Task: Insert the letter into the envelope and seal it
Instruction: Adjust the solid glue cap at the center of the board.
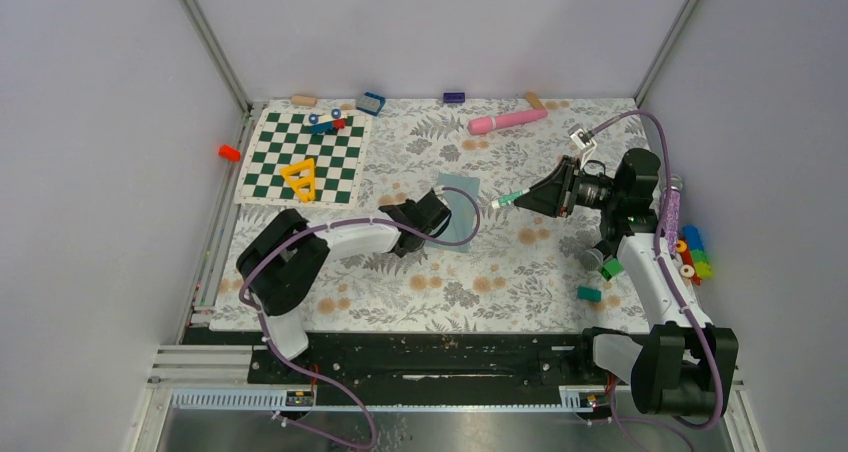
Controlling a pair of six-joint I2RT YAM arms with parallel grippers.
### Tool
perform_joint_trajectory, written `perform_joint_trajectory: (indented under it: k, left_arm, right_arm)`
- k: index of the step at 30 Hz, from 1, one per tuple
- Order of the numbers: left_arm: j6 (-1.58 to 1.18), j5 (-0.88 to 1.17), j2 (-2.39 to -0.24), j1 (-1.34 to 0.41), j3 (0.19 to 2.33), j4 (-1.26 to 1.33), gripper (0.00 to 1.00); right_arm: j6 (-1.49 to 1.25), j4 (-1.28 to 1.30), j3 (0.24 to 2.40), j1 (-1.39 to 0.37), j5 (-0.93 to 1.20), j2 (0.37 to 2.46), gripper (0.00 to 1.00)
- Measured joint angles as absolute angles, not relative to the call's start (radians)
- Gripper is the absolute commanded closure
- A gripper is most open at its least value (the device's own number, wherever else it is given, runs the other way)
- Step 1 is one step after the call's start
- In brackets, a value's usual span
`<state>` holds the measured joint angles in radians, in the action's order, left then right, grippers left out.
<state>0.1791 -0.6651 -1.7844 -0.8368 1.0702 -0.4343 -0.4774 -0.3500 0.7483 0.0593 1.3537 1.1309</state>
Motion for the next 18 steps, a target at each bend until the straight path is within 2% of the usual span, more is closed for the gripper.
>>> perform_joint_trajectory:
  k: [18]
  left_arm:
    - [0.175,-0.621,-1.808,-0.837,1.069,-0.456,0.77]
  right_arm:
    - [-0.501,-0.378,0.741,0.059,1.354,1.132,0.83]
